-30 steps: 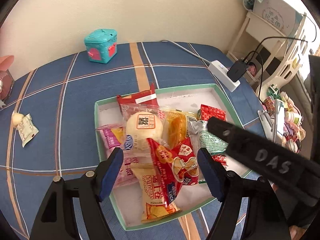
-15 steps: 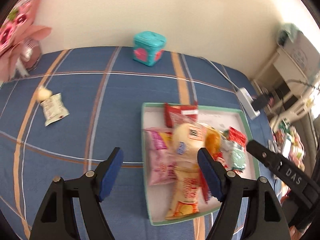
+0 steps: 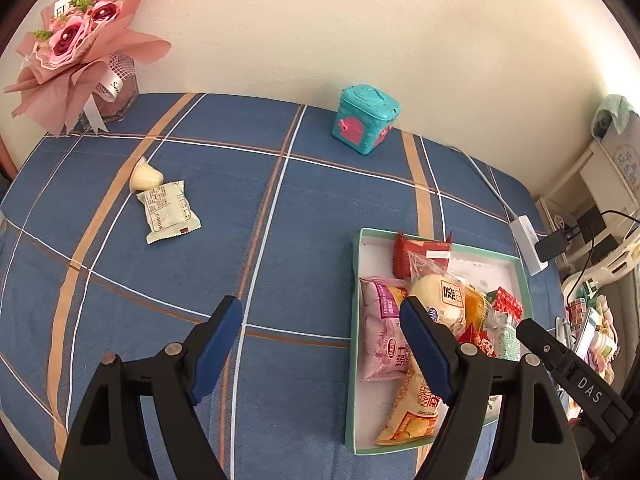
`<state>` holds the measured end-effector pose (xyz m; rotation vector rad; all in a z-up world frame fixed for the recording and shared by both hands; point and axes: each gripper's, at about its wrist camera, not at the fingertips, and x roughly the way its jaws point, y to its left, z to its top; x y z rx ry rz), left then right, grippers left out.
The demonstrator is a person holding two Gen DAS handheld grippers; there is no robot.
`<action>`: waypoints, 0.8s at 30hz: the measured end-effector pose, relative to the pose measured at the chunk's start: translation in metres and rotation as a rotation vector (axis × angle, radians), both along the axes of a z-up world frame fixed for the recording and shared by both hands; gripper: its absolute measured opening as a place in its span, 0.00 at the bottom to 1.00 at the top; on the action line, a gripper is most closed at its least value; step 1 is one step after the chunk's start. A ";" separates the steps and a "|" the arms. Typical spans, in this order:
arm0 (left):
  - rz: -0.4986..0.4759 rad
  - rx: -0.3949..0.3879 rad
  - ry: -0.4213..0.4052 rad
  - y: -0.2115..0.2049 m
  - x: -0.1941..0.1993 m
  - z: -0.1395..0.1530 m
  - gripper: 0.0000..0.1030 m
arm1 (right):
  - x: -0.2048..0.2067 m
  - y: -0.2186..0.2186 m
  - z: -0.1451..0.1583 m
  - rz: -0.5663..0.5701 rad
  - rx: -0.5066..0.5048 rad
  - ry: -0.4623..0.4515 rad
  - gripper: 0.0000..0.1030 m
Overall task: Organize snacks
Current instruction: 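Move both grippers away from the tray toward the pudding cup and cream packet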
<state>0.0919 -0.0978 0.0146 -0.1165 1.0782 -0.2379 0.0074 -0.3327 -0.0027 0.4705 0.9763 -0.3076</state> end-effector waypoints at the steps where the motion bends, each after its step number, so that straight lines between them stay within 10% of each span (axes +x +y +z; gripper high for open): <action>1: 0.000 0.001 -0.002 0.000 0.000 0.000 0.80 | 0.000 0.001 0.000 0.003 -0.003 0.001 0.79; 12: -0.003 0.050 -0.046 0.000 -0.001 0.002 0.93 | 0.001 0.005 0.000 0.019 -0.036 0.001 1.00; 24: 0.027 0.054 -0.049 0.010 -0.001 0.001 0.99 | 0.003 0.015 0.001 0.059 -0.049 -0.014 1.00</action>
